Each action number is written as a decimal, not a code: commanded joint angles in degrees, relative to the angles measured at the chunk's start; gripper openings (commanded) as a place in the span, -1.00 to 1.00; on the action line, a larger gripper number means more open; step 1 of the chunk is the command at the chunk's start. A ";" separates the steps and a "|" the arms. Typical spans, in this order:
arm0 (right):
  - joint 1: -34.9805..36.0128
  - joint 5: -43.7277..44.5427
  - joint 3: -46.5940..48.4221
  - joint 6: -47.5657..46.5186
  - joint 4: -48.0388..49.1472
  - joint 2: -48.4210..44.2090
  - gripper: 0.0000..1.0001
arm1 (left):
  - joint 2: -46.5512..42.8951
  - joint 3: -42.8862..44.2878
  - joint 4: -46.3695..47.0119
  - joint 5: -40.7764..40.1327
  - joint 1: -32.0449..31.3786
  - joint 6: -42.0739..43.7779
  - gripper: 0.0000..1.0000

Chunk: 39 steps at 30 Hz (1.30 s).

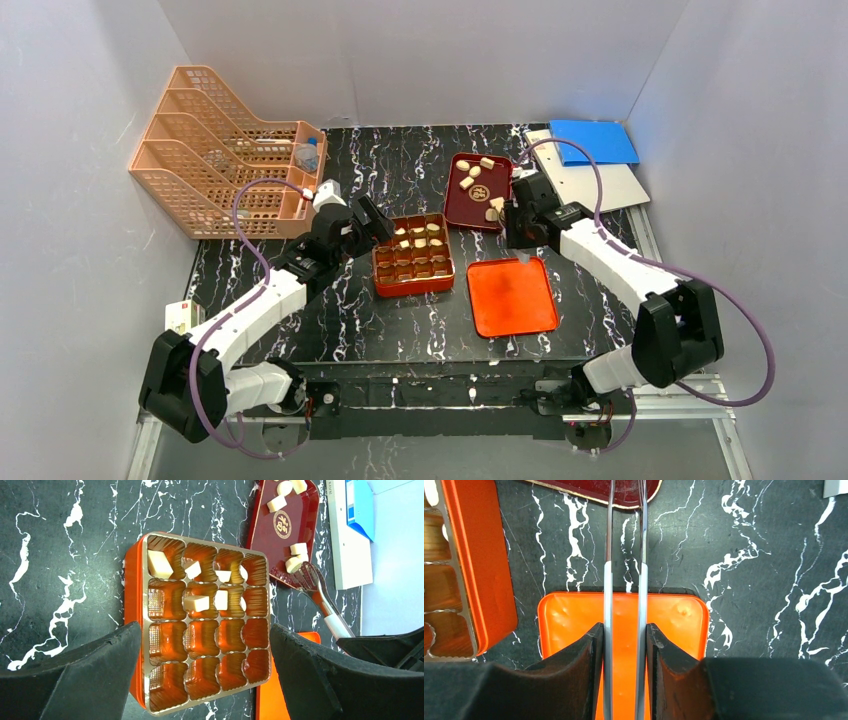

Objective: Pack the chocolate
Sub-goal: Pick up the fake chocolate from the plate.

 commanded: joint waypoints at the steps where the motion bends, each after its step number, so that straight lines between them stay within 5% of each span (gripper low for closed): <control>1: 0.13 -2.00 2.45 -0.45 0.84 2.73 -0.18 | -0.22 -0.58 0.19 0.01 0.34 0.17 0.94; 8: 0.18 -3.88 2.63 -0.71 1.76 4.25 -0.04 | 0.10 -0.59 0.29 0.15 0.34 0.24 0.94; 28: 0.15 -2.26 5.41 -2.46 2.99 8.41 -0.09 | 0.36 -0.41 0.38 -0.33 0.34 0.28 0.94; 39: 0.18 0.08 5.80 -2.92 2.73 7.23 -0.84 | 0.87 -0.38 0.59 -0.19 0.34 0.21 0.94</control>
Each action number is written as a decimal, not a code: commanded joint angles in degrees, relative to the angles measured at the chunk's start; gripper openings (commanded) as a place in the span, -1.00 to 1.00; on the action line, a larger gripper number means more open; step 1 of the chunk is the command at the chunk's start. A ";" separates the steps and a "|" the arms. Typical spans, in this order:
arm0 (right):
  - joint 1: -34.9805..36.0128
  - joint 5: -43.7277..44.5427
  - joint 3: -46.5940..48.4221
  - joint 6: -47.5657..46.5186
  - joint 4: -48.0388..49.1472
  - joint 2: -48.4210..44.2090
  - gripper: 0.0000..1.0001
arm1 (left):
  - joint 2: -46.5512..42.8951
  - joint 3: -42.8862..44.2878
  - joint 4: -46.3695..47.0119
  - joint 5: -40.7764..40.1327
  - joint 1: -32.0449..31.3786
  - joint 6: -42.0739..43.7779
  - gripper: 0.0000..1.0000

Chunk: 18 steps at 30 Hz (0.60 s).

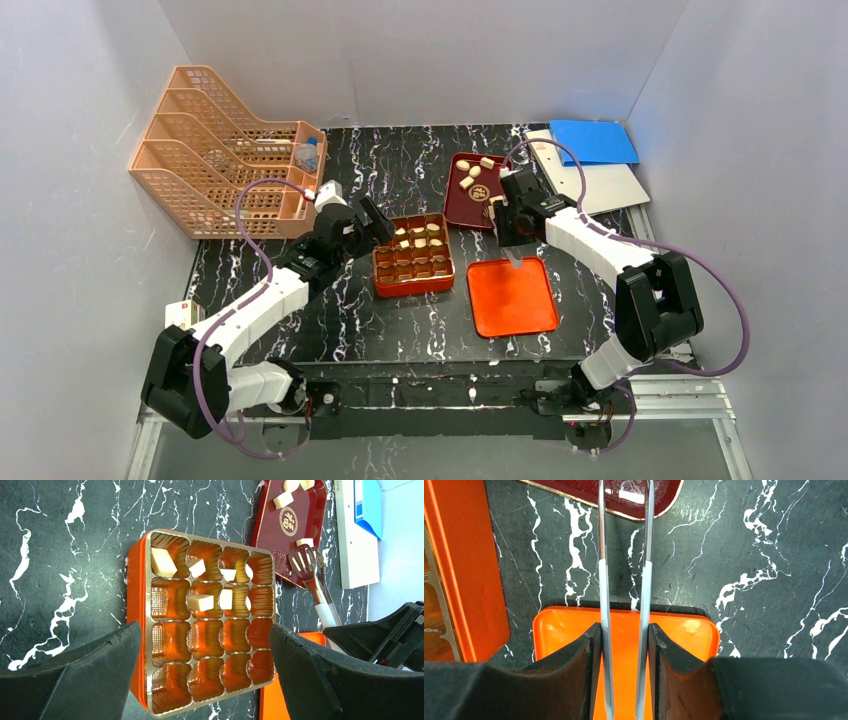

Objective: Pack the chocolate
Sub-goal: Pick up the fake chocolate from the plate.

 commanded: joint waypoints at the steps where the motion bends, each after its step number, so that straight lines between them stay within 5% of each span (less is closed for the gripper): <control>1: 0.14 1.99 2.41 -0.68 1.35 -1.60 -0.87 | -0.24 -0.40 0.64 -0.20 0.34 0.08 0.94; 18: 0.42 -0.18 6.12 -1.43 0.30 -7.14 -0.97 | -1.43 0.39 -0.66 -0.75 0.34 -0.03 0.94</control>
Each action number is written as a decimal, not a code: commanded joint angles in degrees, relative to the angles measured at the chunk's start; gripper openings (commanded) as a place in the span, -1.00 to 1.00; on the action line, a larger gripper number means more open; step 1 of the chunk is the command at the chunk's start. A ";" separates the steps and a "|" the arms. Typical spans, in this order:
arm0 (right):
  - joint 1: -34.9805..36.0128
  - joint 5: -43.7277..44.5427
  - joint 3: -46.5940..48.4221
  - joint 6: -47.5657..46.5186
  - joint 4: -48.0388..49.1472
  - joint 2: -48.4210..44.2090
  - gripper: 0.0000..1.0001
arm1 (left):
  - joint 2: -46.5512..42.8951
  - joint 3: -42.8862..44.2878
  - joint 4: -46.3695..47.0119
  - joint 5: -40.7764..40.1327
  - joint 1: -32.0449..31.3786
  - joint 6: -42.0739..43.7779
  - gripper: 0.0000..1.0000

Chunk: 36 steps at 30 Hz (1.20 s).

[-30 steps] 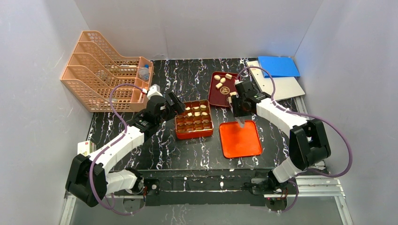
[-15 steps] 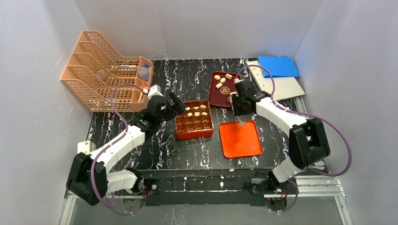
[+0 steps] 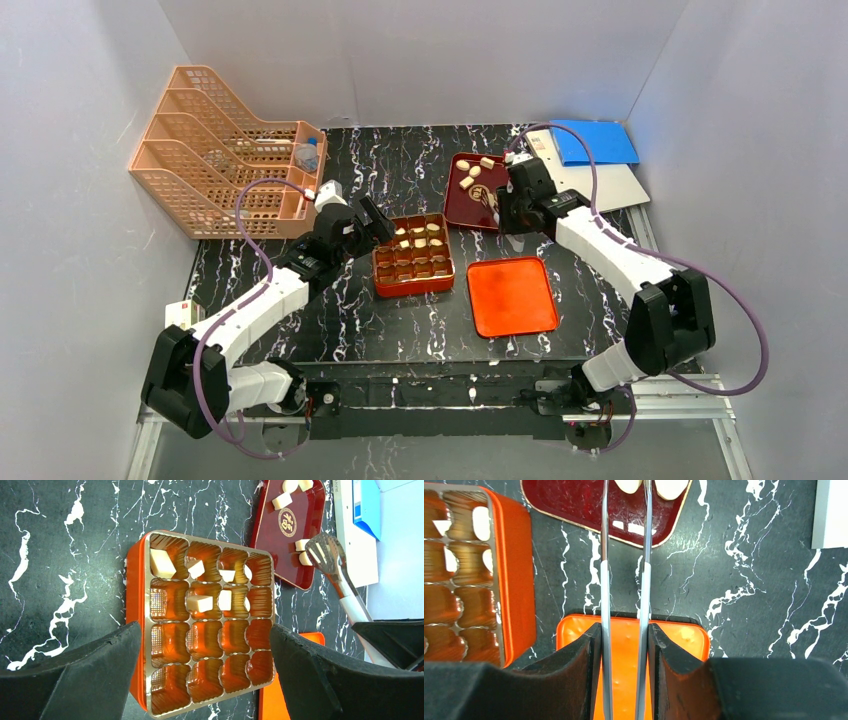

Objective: Pack the chocolate
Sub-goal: Pick up the fake chocolate from the plate, then place the fake chocolate in the packing box.

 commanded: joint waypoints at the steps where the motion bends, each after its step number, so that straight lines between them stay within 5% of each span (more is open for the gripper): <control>1: 0.58 -0.89 3.81 -0.63 0.31 -3.06 -0.97 | -1.71 0.51 -1.17 -0.81 0.34 0.09 0.94; 10: 5.78 -2.47 6.51 0.25 -2.05 -4.81 -0.97 | -4.90 1.66 -4.82 -3.55 0.34 0.85 0.94; 19: 18.10 0.54 11.03 2.89 -4.53 -3.44 -0.97 | -10.03 2.33 -8.41 -5.96 0.43 1.04 0.94; 29: 31.17 5.31 16.52 5.19 -5.26 4.50 -0.97 | -13.06 2.09 -9.65 -6.72 0.43 0.33 0.94; 36: 34.17 6.66 19.24 5.35 -5.68 7.55 -0.97 | -13.20 2.26 -9.82 -6.51 0.43 0.54 0.94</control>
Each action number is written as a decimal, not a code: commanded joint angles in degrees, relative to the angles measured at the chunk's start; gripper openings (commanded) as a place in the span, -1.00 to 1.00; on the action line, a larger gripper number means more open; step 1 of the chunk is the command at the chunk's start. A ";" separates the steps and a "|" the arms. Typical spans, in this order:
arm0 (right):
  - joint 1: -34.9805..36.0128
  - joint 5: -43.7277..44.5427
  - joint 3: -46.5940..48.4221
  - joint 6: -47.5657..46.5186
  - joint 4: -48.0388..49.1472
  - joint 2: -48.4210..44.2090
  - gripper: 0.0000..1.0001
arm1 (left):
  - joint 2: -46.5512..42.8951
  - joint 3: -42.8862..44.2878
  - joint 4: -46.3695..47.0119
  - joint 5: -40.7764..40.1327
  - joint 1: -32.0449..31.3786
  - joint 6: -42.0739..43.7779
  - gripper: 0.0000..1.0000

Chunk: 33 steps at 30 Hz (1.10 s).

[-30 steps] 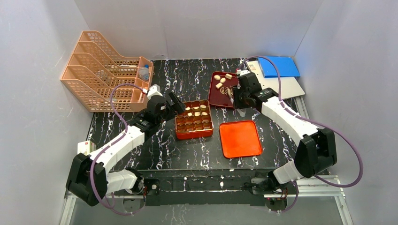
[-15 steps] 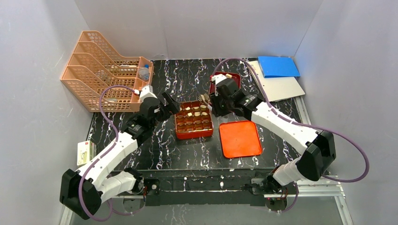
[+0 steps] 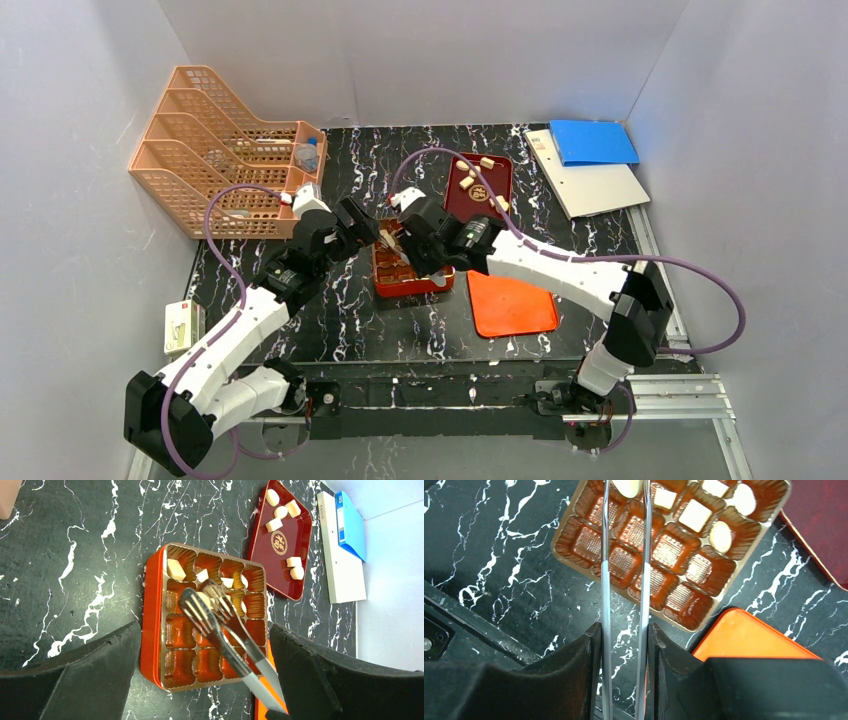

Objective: Pack the chocolate
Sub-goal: Place the fake chocolate in the packing box.

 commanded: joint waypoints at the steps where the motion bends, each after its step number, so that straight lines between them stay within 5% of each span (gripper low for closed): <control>1: 1.31 2.09 4.03 0.74 1.45 0.37 -0.97 | -1.55 1.77 -1.15 -1.42 0.43 0.31 0.94; 13: 2.91 3.02 6.18 0.23 1.07 2.94 -0.97 | -1.06 1.62 -0.68 -1.15 0.43 0.41 0.95; 18: 3.01 3.14 6.13 0.08 1.16 3.44 -0.58 | -0.60 1.78 -0.45 -1.02 0.43 0.43 0.95; 33: 3.01 3.49 6.46 -0.49 1.42 3.73 -0.36 | -0.33 1.32 -0.30 -0.71 0.43 0.54 0.95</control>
